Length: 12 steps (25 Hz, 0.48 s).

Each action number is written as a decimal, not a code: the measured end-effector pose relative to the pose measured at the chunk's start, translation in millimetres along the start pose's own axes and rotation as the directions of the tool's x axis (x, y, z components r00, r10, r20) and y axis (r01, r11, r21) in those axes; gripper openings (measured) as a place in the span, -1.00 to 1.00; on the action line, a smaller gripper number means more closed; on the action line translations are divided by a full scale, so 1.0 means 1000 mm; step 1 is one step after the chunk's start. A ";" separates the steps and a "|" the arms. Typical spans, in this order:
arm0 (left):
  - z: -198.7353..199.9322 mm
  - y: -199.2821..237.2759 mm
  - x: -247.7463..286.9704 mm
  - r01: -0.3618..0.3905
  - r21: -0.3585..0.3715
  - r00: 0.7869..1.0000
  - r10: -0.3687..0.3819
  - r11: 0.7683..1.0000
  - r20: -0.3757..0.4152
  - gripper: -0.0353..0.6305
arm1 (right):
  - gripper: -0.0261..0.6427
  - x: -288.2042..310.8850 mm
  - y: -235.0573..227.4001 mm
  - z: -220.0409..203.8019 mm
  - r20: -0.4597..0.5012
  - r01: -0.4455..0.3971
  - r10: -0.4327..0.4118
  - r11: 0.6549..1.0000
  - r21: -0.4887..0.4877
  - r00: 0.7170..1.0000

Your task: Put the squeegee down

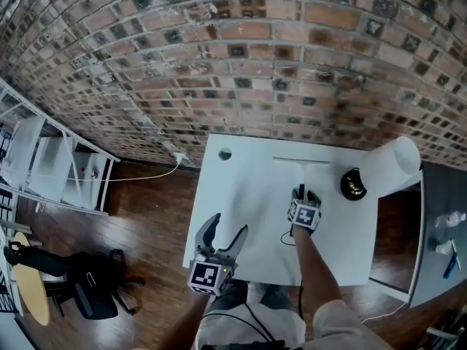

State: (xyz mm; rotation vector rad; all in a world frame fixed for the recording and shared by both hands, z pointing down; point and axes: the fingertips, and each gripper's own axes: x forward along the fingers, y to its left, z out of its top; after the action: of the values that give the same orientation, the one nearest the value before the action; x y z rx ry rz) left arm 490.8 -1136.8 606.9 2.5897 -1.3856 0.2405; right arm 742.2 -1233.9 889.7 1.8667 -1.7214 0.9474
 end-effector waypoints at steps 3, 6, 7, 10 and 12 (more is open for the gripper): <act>0.007 0.004 -0.001 0.005 0.006 1.000 -0.005 1.000 0.020 0.01 | -0.11 -0.024 0.007 0.012 0.071 -0.058 0.058 0.998 0.000 0.996; 0.026 0.006 -0.001 0.006 0.000 0.998 -0.006 1.000 0.066 0.01 | -0.11 -0.079 0.026 0.056 0.240 -0.140 0.150 0.989 -0.057 0.959; 0.028 0.009 -0.002 0.010 0.018 0.997 -0.011 1.000 0.079 0.01 | -0.11 -0.100 0.036 0.070 0.293 -0.177 0.194 0.981 -0.085 0.936; 0.041 0.011 -0.010 0.028 0.065 0.994 -0.034 0.998 0.105 0.01 | 0.15 -0.165 0.067 0.102 0.408 -0.278 0.339 0.939 -0.203 0.848; 0.055 0.012 -0.016 0.030 0.081 0.987 -0.042 0.996 0.157 0.01 | 0.34 -0.211 0.079 0.122 0.486 -0.286 0.385 0.920 -0.266 0.785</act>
State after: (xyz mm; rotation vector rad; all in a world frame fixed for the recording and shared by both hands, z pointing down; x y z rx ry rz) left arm 475.1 -1144.2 551.0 2.7488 -1.4046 0.0863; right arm 689.2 -1186.1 643.5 1.8406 -2.4447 0.3667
